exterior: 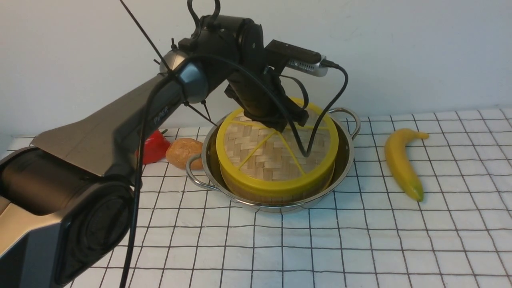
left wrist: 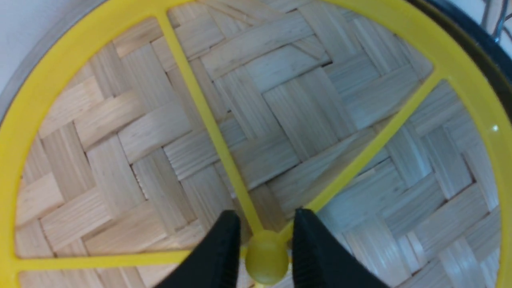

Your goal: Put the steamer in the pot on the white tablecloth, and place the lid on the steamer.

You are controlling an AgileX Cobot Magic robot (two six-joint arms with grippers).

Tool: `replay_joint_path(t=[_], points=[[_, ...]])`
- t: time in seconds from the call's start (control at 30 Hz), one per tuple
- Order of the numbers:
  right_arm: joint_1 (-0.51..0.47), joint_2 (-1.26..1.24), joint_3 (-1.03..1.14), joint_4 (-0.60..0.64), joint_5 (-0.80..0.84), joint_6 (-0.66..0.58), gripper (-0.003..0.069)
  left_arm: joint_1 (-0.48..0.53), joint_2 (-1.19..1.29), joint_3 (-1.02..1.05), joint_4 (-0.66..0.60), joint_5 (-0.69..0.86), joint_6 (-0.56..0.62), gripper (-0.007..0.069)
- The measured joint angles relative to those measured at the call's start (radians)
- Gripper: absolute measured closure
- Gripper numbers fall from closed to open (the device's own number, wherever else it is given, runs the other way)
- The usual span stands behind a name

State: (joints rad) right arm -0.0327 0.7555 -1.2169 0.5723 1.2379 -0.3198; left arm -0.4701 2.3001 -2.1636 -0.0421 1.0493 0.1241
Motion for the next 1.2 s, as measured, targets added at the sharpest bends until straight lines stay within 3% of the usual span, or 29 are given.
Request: replay_joint_path(t=[0.23, 0.5, 0.67, 0.77, 0.87, 1.2], points=[[0.000, 0.000, 0.000, 0.000, 0.000, 0.000, 0.0534, 0.000, 0.000, -0.028, 0.005, -0.002, 0.000, 0.0221], [0.000, 0.000, 0.000, 0.000, 0.000, 0.000, 0.0528, 0.000, -0.013, -0.167, 0.015, 0.056, 0.000, 0.0199], [0.000, 0.000, 0.000, 0.000, 0.000, 0.000, 0.0523, 0.000, -0.098, -0.231, 0.063, 0.157, 0.037, 0.0321], [0.000, 0.000, 0.000, 0.000, 0.000, -0.002, 0.0521, 0.000, -0.207, -0.239, 0.093, 0.161, 0.045, 0.0523], [0.000, 0.000, 0.000, 0.000, 0.000, -0.003, 0.0517, 0.000, -0.297, -0.239, 0.093, 0.162, 0.045, 0.0624], [0.000, 0.000, 0.000, 0.000, 0.000, -0.003, 0.0508, 0.000, -0.643, -0.240, -0.005, 0.163, 0.098, 0.0648]])
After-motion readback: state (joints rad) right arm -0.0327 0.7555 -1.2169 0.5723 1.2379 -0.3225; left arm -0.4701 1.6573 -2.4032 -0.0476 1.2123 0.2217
